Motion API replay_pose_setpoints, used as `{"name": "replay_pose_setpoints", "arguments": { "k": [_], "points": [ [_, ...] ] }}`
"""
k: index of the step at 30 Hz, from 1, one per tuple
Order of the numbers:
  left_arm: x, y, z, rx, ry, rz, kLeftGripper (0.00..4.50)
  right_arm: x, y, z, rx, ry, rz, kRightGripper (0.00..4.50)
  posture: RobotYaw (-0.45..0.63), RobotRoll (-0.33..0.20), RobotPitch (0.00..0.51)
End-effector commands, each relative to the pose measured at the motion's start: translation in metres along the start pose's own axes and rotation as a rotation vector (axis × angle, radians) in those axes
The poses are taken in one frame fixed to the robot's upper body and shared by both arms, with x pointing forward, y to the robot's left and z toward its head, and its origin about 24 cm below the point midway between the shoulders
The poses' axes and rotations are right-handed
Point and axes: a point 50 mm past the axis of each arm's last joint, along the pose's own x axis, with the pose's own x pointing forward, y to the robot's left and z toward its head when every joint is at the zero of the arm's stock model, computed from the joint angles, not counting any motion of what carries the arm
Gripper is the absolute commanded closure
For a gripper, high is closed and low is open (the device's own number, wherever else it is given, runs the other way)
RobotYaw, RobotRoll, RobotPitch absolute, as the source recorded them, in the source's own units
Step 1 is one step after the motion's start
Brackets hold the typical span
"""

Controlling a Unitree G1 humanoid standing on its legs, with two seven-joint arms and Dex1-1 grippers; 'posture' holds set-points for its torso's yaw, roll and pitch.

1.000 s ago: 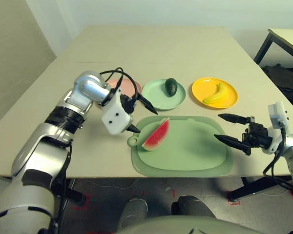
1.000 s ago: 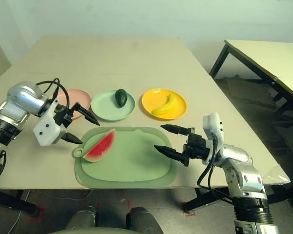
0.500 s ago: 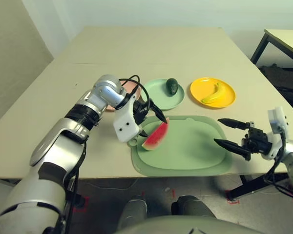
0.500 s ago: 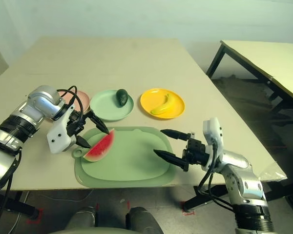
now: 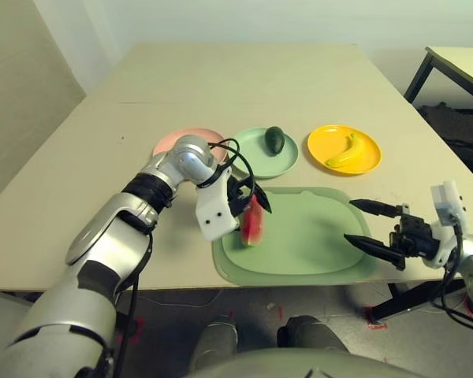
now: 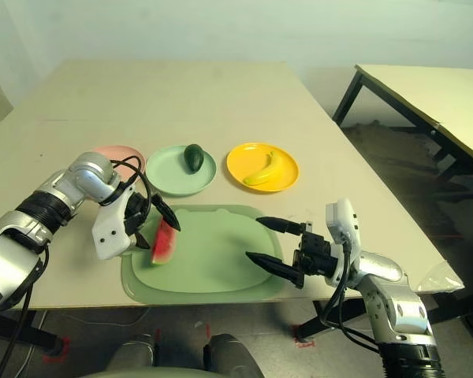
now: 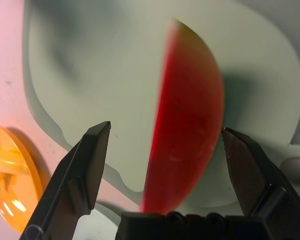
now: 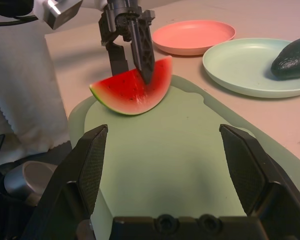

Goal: Place the fruits into color-matched plates.

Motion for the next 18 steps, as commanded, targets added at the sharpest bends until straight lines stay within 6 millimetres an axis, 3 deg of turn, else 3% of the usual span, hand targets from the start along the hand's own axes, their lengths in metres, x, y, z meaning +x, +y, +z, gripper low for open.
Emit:
{"name": "replay_pose_setpoints", "arguments": {
  "k": [1,5,13,18],
  "points": [
    [0.003,0.000,-0.004,-0.058,0.019,-0.038,0.00,0.001,0.003,0.003,-0.002,-0.010,0.007,0.01,-0.08,0.000,0.012],
    [0.006,-0.010,-0.011,-0.275,0.018,-0.089,0.00,0.001,0.003,0.002,-0.001,-0.006,0.008,0.01,-0.07,0.000,0.009],
    [0.012,-0.018,-0.013,-0.430,0.011,-0.141,2.57,0.004,0.003,0.002,-0.002,-0.003,0.020,0.00,-0.07,0.000,0.011],
    [0.013,-0.017,-0.011,-0.436,0.007,-0.140,2.59,0.003,0.005,0.000,-0.002,0.008,0.028,0.00,-0.07,0.000,0.013]
  ]
}}
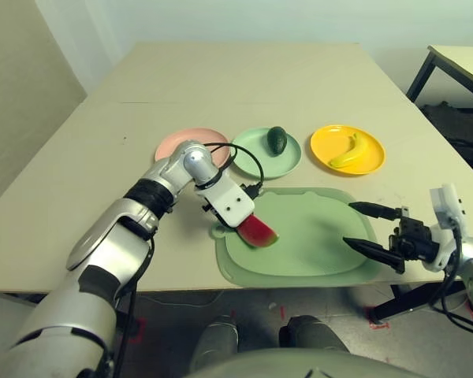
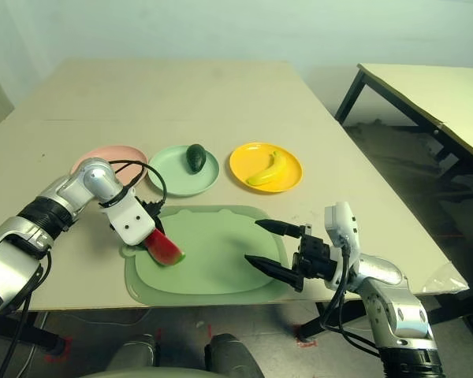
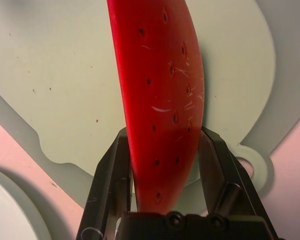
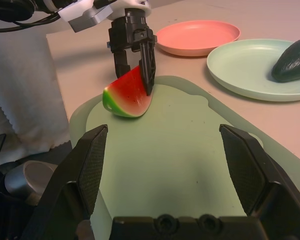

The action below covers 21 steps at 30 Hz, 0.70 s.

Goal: Place the fruits into color-matched plates.

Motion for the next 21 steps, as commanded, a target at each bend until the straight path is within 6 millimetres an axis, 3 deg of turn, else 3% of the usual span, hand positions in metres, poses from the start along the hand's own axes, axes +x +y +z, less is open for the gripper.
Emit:
{"name": "replay_pose_setpoints", "arguments": {
  "k": [1,6,12,21],
  "points": [
    [0.004,-0.003,0.001,-0.012,-0.006,-0.020,2.59,0.001,0.003,0.000,0.000,0.008,0.020,0.00,-0.07,0.000,0.013],
    [-0.003,0.000,0.002,-0.046,-0.020,0.019,2.59,0.002,0.002,0.001,-0.010,0.001,0.014,0.00,-0.07,0.000,0.011],
    [-0.037,-0.001,-0.007,-0.161,-0.008,0.148,2.59,0.007,0.003,0.005,-0.085,-0.017,0.011,0.00,-0.07,0.000,0.015],
    [-0.094,-0.047,-0.050,-0.411,0.200,0.330,2.59,0.030,0.002,0.006,-0.171,-0.090,-0.062,0.00,-0.05,0.000,0.016]
  ]
}}
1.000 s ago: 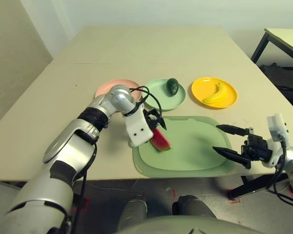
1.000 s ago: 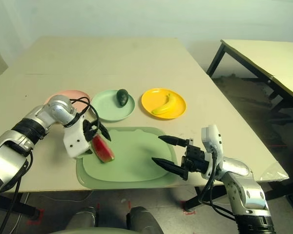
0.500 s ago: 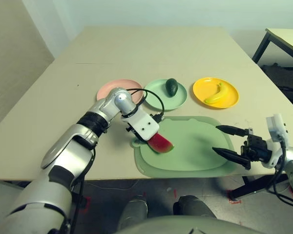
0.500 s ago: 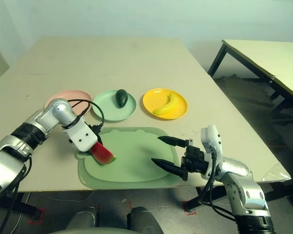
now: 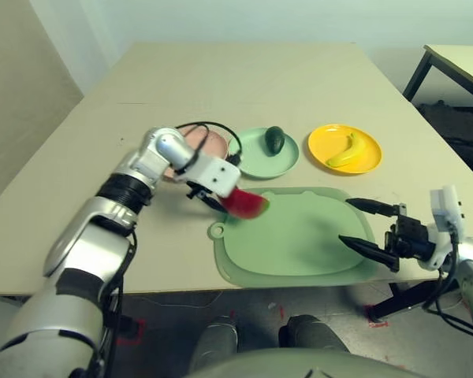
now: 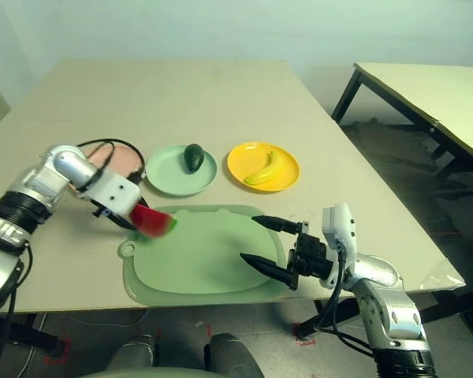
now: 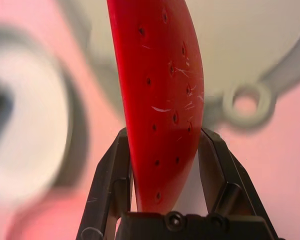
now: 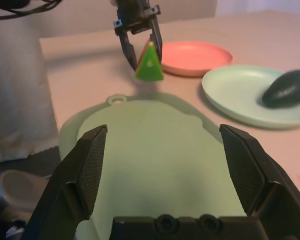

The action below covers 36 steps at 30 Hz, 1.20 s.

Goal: Place the fruits into color-matched plates.

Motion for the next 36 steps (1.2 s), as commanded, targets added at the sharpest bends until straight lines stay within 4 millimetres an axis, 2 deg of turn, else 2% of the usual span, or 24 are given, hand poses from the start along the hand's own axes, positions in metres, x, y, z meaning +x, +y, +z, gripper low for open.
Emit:
{"name": "replay_pose_setpoints", "arguments": {
  "k": [1,7,15,29,36],
  "points": [
    [-0.019,-0.005,-0.021,-0.090,0.075,0.091,2.59,0.011,-0.003,0.002,-0.052,-0.013,-0.040,0.00,-0.05,0.000,0.016],
    [-0.038,-0.012,-0.050,-0.253,0.200,0.269,2.59,0.020,0.003,-0.002,-0.034,-0.024,-0.043,0.00,-0.04,0.000,0.018],
    [-0.038,-0.001,-0.062,-0.371,0.257,0.480,2.59,0.019,-0.006,-0.001,-0.035,-0.009,-0.055,0.00,-0.04,0.000,0.022],
    [-0.014,-0.004,-0.070,-0.472,0.319,0.468,2.59,0.016,-0.003,-0.002,-0.043,0.003,-0.063,0.00,-0.07,0.000,0.023],
    [-0.010,-0.003,-0.070,-0.473,0.315,0.466,2.59,0.016,-0.001,-0.003,-0.038,0.011,-0.061,0.00,-0.07,0.000,0.031]
  ]
}}
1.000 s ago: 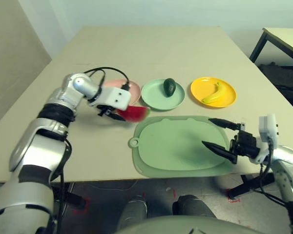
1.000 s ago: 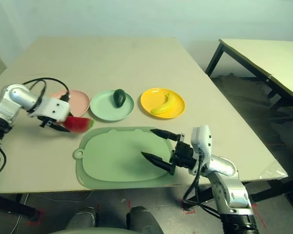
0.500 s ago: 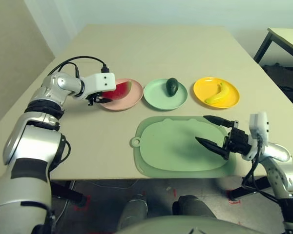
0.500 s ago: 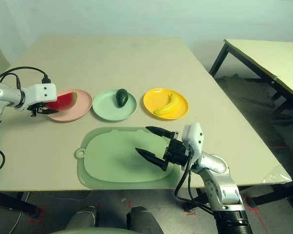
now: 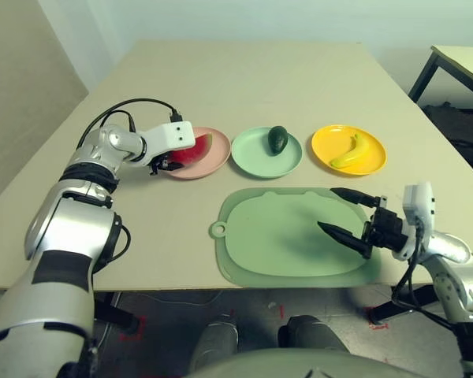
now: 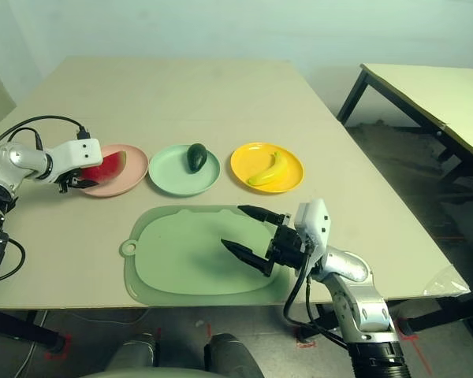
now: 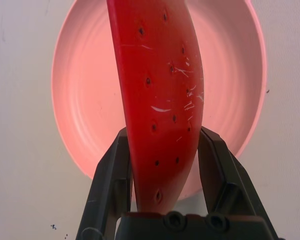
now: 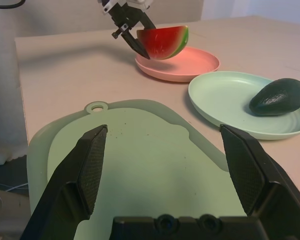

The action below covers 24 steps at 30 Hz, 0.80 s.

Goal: Place the fruits into color-matched plates.

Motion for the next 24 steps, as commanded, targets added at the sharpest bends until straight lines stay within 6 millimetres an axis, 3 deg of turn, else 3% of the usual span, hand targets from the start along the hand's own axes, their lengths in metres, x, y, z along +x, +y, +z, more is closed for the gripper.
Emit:
{"name": "replay_pose_setpoints", "arguments": {
  "k": [1,24],
  "points": [
    [0.003,-0.003,0.000,-0.006,0.005,-0.010,2.59,-0.002,0.001,0.000,-0.012,0.016,0.004,0.00,-0.07,0.000,0.034],
    [0.011,-0.013,-0.002,-0.015,-0.006,-0.035,2.59,0.001,0.010,0.002,0.017,0.031,0.023,0.00,-0.06,0.000,0.075]
  ]
}}
